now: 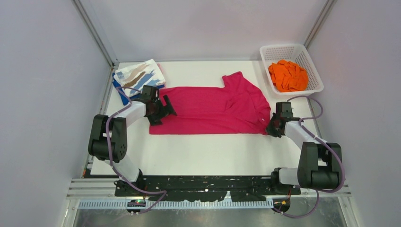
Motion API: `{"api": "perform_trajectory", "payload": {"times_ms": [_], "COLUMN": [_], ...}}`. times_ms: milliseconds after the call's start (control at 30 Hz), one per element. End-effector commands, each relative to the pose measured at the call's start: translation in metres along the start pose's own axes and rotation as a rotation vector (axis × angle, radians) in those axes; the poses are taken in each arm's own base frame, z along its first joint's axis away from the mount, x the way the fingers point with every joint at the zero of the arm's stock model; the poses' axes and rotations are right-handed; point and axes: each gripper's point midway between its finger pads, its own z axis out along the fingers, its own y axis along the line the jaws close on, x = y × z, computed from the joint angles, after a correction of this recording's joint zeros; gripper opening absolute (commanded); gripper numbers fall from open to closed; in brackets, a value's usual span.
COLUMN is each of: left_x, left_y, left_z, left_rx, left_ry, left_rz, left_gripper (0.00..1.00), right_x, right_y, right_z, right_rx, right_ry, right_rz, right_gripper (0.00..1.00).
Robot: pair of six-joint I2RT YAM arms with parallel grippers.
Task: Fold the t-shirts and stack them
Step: Fold the flattened tshirt in 1/3 of the way
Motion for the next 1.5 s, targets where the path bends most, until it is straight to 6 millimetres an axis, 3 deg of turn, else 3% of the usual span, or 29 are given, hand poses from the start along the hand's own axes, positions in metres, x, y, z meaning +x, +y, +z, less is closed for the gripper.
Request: {"api": "perform_trajectory", "payload": {"times_ms": [0,200,267,433,667,967,1200,1300,1467], "left_x": [-0.001,0.0,0.0,0.002,0.001,0.003,-0.001,-0.005,-0.007], "left_y": [0.016,0.017,0.017,0.018,0.019,0.003,-0.006,-0.012,-0.026], "left_z": [0.009,0.008,0.008,0.008,0.002,-0.005,-0.017,-0.025,-0.033], "left_rx": [-0.061,-0.067,-0.068,-0.074,-0.08,-0.011,0.009,0.012,0.033], "left_ry": [0.011,0.02,0.023,0.031,0.017,0.011,-0.011,-0.032,-0.049], "left_rz": [-0.016,-0.024,-0.026,-0.03,-0.029,-0.013,-0.001,0.009,0.031], "left_gripper": [0.99,1.0,1.0,1.0,1.0,1.0,1.0,1.0,1.0], "right_x": [-0.014,-0.025,-0.026,-0.025,-0.037,-0.055,-0.054,-0.049,-0.018], "right_y": [-0.021,-0.039,-0.048,-0.07,-0.066,0.02,0.039,0.065,0.121], "right_z": [-0.011,-0.028,-0.031,-0.034,-0.047,-0.086,-0.102,-0.106,-0.104], "right_rx": [0.097,0.193,0.243,0.359,0.337,-0.167,-0.279,-0.385,-0.504], "right_ry": [-0.049,-0.093,-0.105,-0.109,-0.16,-0.244,-0.245,-0.234,-0.162], "right_rz": [-0.016,-0.019,-0.007,0.032,0.044,-0.07,-0.115,-0.142,-0.262], "right_gripper": [0.13,0.16,0.27,0.38,0.65,0.84,0.95,0.99,0.96]}}
